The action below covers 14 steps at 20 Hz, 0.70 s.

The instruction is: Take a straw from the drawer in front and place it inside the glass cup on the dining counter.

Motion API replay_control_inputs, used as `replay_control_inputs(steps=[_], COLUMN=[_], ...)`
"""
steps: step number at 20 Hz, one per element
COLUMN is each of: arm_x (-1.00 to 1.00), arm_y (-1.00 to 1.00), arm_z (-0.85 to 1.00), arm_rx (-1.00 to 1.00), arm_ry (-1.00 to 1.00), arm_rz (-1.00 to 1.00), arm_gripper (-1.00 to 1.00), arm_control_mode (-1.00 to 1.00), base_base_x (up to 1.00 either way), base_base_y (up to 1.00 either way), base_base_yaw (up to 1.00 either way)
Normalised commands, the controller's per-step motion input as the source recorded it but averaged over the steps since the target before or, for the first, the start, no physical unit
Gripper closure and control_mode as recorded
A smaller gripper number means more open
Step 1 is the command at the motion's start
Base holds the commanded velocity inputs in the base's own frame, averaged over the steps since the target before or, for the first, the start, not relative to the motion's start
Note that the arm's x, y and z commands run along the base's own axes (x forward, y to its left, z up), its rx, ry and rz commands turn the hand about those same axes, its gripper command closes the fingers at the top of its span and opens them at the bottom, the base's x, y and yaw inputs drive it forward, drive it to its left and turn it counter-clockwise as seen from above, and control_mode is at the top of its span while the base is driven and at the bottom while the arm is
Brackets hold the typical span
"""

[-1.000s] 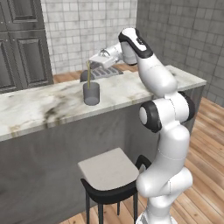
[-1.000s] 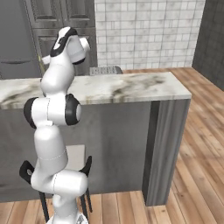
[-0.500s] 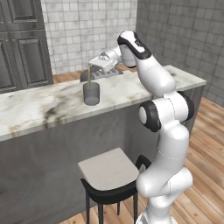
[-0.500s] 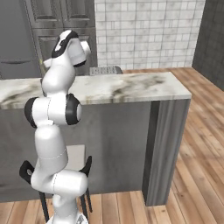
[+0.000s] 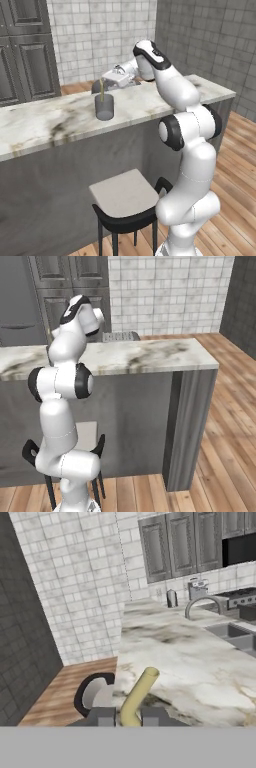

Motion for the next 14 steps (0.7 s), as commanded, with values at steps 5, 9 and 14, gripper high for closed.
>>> replay_control_inputs(steps=[5, 9, 14], arm_x=[0.00, 0.00, 0.00], arm_y=[0.00, 0.00, -0.02], arm_z=[-0.13, -0.10, -0.02], arm_rx=[0.00, 0.00, 0.00], arm_ry=[0.00, 0.00, 0.00], arm_rz=[0.00, 0.00, 0.00], arm_gripper=[1.00, -1.00, -1.00], arm_control_mode=[-1.00, -1.00, -1.00], base_base_x=[0.00, 0.00, 0.00], base_base_y=[0.00, 0.00, 0.00], base_base_yaw=[0.00, 0.00, 0.00])
